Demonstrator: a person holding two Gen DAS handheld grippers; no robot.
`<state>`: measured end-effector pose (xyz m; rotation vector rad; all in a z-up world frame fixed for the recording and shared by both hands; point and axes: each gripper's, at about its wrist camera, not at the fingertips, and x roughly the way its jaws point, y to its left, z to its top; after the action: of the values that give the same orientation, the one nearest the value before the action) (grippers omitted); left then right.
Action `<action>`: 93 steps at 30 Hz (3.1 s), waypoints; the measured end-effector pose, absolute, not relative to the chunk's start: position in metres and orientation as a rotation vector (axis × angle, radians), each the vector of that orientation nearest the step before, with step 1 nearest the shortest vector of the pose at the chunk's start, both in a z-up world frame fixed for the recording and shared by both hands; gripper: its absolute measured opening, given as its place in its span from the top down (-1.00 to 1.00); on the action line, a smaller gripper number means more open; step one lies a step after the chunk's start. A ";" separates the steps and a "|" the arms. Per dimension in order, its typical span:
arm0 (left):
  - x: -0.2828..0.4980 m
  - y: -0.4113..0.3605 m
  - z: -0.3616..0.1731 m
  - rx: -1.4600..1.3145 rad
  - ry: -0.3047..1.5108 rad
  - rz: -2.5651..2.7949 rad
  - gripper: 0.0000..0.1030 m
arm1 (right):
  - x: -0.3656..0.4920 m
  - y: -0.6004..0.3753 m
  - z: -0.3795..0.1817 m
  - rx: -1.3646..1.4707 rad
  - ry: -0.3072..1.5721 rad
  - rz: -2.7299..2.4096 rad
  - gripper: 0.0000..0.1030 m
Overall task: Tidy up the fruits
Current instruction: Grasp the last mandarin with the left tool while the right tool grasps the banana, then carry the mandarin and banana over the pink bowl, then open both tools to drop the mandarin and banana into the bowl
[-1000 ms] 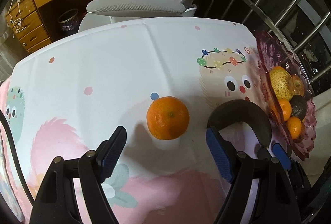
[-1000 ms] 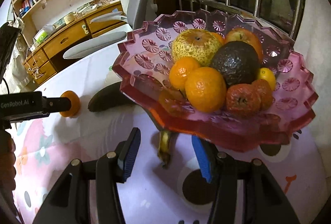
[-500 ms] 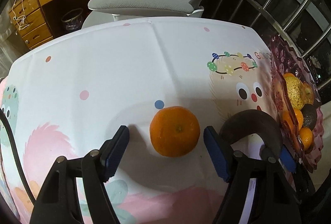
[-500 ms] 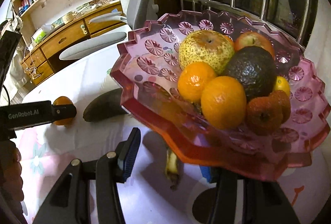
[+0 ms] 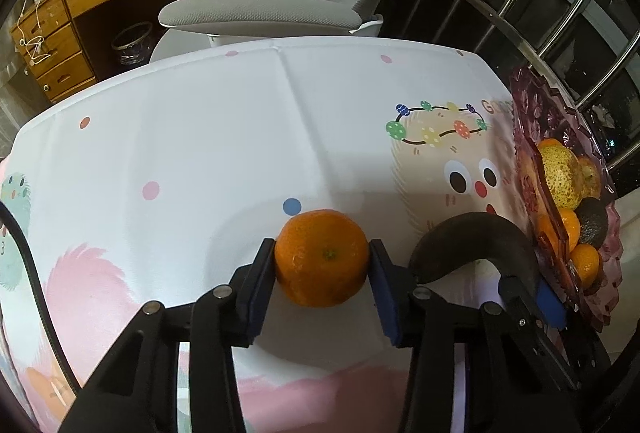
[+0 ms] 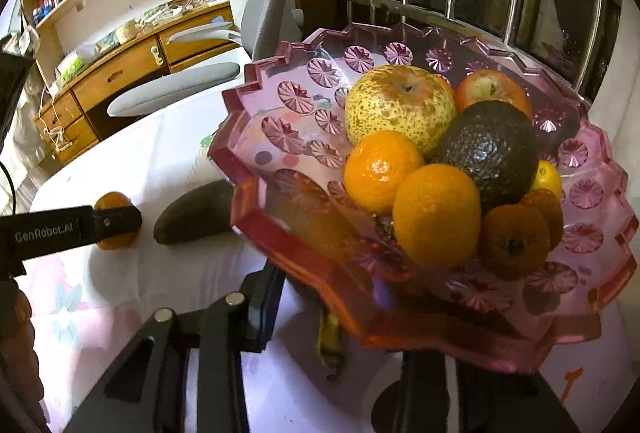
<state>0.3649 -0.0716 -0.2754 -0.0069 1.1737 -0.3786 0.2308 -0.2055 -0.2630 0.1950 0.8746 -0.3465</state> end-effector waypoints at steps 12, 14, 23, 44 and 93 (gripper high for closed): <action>0.344 -0.052 -0.261 -0.034 1.143 -0.386 0.18 | 0.210 -0.183 -0.254 0.152 0.860 -0.355 0.47; 0.338 -0.047 -0.255 -0.037 1.134 -0.392 0.18 | 0.205 -0.178 -0.250 0.143 0.851 -0.357 0.48; 0.306 -0.017 -0.222 -0.036 1.085 -0.414 0.18 | 0.172 -0.159 -0.231 0.102 0.827 -0.412 0.50; 0.261 -0.012 -0.163 -0.008 1.019 -0.495 0.18 | 0.117 -0.147 -0.173 -0.001 0.734 -0.393 0.54; 0.308 -0.221 -0.168 0.018 1.174 -0.513 0.15 | 0.176 -0.359 -0.144 0.161 0.916 -0.148 0.32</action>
<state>0.3082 -0.2209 -0.1681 0.0185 1.1745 -0.5132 0.1764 -0.3589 -0.1441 0.1610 0.9161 -0.1479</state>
